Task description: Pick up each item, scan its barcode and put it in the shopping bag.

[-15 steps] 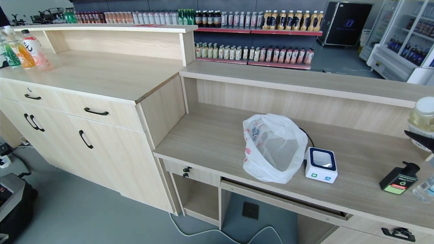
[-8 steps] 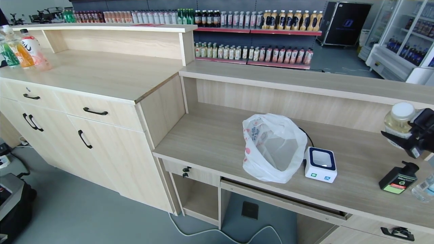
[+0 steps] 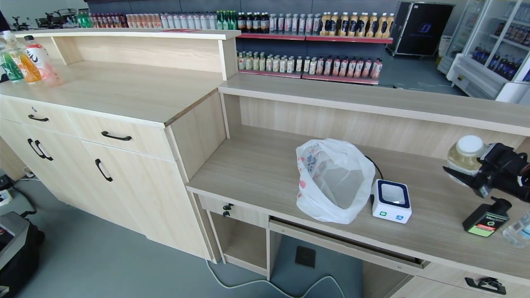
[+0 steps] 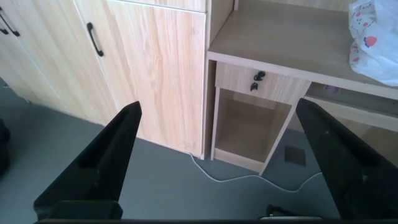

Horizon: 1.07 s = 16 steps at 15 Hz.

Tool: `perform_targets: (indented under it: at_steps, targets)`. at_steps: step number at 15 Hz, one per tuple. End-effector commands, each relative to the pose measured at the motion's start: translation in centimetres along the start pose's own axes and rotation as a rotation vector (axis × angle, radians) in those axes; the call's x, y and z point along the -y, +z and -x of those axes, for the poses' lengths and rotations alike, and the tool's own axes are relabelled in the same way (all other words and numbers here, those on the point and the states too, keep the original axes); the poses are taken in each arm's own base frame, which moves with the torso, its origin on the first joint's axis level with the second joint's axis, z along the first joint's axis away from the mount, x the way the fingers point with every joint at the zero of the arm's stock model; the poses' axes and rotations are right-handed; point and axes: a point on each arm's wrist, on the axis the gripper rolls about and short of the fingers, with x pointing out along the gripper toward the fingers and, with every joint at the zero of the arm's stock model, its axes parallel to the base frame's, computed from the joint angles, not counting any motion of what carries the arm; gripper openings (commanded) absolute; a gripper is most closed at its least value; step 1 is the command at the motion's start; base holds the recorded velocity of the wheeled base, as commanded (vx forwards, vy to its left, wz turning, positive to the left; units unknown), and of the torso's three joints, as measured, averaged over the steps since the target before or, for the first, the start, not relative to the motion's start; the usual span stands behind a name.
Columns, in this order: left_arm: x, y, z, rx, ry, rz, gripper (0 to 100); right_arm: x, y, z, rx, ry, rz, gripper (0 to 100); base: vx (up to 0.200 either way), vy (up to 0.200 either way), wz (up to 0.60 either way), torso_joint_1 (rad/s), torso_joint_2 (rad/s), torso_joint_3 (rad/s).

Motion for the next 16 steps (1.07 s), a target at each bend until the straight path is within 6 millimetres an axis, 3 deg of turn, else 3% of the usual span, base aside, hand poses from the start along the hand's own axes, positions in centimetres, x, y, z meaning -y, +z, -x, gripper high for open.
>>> perform_targets:
  at_steps: [1, 7, 16]
  targets:
    - [0.0, 0.0, 0.0, 0.001, 0.001, 0.000, 100, -0.6, -0.8, -0.5, -0.007, 0.014, -0.010, 0, 0.000, 0.000, 0.00, 0.000, 0.00, 0.000]
    - [0.0, 0.0, 0.0, 0.001, 0.001, 0.000, 100, -1.6, -2.0, -1.3, -0.015, 0.038, 0.046, 0, 0.000, 0.000, 0.00, 0.000, 0.00, 0.000]
    - [0.0, 0.0, 0.0, 0.001, 0.001, 0.000, 100, -3.1, -2.2, -2.9, 0.022, 0.063, 0.049, 0, 0.000, 0.000, 0.00, 0.000, 0.00, 0.000]
